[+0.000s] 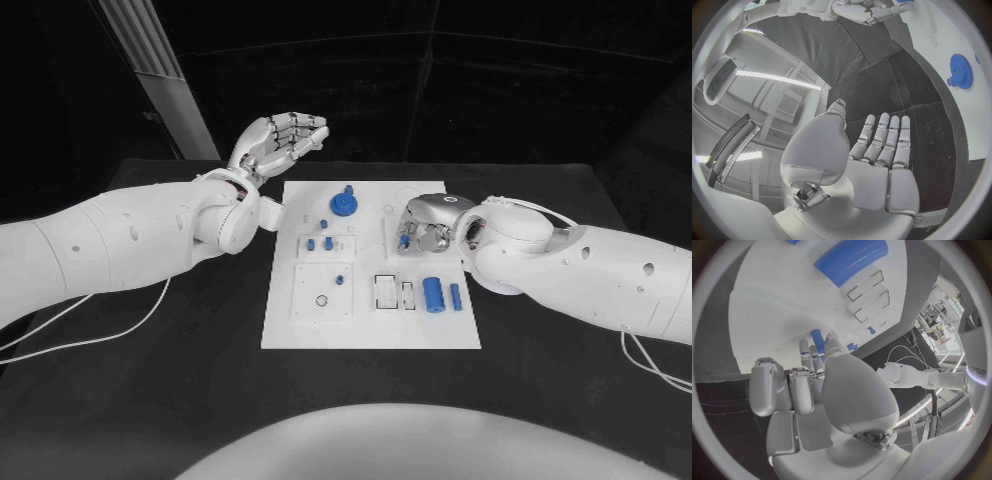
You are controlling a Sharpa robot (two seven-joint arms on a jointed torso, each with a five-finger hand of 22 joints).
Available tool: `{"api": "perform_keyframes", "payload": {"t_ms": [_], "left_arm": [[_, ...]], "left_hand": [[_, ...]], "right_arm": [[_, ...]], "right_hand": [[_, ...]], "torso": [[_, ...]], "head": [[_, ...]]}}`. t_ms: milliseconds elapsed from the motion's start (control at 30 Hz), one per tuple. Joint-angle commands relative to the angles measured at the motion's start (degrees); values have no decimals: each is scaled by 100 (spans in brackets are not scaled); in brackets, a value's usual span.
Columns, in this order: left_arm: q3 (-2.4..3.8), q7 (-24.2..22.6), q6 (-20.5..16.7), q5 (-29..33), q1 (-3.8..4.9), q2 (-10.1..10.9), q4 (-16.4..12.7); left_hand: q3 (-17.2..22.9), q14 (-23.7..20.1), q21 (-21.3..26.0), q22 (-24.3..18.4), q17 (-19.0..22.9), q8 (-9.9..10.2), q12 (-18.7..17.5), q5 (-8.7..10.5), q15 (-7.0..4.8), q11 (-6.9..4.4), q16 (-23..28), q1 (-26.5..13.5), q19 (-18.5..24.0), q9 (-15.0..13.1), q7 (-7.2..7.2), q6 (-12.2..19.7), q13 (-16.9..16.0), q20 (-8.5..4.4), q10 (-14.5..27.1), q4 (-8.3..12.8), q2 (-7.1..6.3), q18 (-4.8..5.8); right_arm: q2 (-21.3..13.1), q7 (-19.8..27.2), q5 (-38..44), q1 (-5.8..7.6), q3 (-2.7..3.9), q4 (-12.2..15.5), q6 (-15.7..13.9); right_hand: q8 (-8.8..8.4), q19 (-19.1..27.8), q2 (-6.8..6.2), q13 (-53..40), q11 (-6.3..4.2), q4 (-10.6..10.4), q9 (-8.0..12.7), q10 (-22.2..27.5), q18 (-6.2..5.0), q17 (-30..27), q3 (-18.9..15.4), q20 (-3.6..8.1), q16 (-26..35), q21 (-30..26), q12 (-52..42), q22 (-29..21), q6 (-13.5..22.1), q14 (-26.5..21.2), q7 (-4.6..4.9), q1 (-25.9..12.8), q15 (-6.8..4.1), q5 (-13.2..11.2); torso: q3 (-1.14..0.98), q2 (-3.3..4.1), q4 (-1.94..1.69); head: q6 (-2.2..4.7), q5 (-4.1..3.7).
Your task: Assemble the parts on the task board
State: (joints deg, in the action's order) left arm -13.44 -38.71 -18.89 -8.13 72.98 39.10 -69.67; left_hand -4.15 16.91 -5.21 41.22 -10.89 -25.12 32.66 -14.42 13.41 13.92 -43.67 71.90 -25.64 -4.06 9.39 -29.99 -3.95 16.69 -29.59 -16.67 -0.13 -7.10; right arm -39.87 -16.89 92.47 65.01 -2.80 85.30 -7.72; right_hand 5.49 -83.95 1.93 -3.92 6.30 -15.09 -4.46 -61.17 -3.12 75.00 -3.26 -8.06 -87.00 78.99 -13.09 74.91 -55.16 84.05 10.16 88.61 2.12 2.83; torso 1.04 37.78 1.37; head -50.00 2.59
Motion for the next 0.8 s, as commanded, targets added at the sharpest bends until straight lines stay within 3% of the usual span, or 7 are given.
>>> {"api": "perform_keyframes", "payload": {"t_ms": [33,267,533,800], "left_arm": [[3,-1104,44,11,8,4,-1],[3,-1099,52,11,8,2,1],[3,-1099,51,11,8,12,0],[3,-1099,43,11,8,37,-10]], "left_hand": [[-37,-36,21,-5,5,-38,35,-40,19,-3,-32,9,-18,10,665,42,5,-3,56,-9,62,94],[-39,-35,22,-7,11,-41,40,-40,19,-3,-38,12,-17,10,665,44,6,-3,58,-9,68,94],[-40,-35,23,-8,12,-42,41,-40,19,-3,-39,13,-17,10,665,45,6,-3,59,-9,69,94],[-42,-35,23,-9,15,-43,44,-41,19,-3,-41,15,-17,10,665,45,6,-3,60,-9,71,94]], "right_arm": [[29,-123,51,0,2,-15,109],[51,-172,51,-22,3,-17,160],[49,-115,103,-34,3,17,43],[17,-68,162,-41,3,56,-136]], "right_hand": [[20,-150,-5,14,-2,0,8,-50,40,638,30,34,-24,31,22,945,-32,429,3,74,-42,-16],[7,-149,31,31,-14,-7,20,-96,41,645,49,47,-28,28,62,944,-49,430,-10,158,-52,-16],[158,-195,267,37,-121,39,-31,-372,66,787,252,96,-77,135,81,1001,-401,460,-134,511,-123,-15],[218,-206,319,48,-177,-66,-43,-528,72,840,294,154,-96,157,208,1015,-599,471,-212,635,-176,-15]], "torso": [[2,0,3],[1,4,7],[0,2,0],[1,2,2]], "head": [[0,-8],[0,9],[0,9],[0,21]]}}
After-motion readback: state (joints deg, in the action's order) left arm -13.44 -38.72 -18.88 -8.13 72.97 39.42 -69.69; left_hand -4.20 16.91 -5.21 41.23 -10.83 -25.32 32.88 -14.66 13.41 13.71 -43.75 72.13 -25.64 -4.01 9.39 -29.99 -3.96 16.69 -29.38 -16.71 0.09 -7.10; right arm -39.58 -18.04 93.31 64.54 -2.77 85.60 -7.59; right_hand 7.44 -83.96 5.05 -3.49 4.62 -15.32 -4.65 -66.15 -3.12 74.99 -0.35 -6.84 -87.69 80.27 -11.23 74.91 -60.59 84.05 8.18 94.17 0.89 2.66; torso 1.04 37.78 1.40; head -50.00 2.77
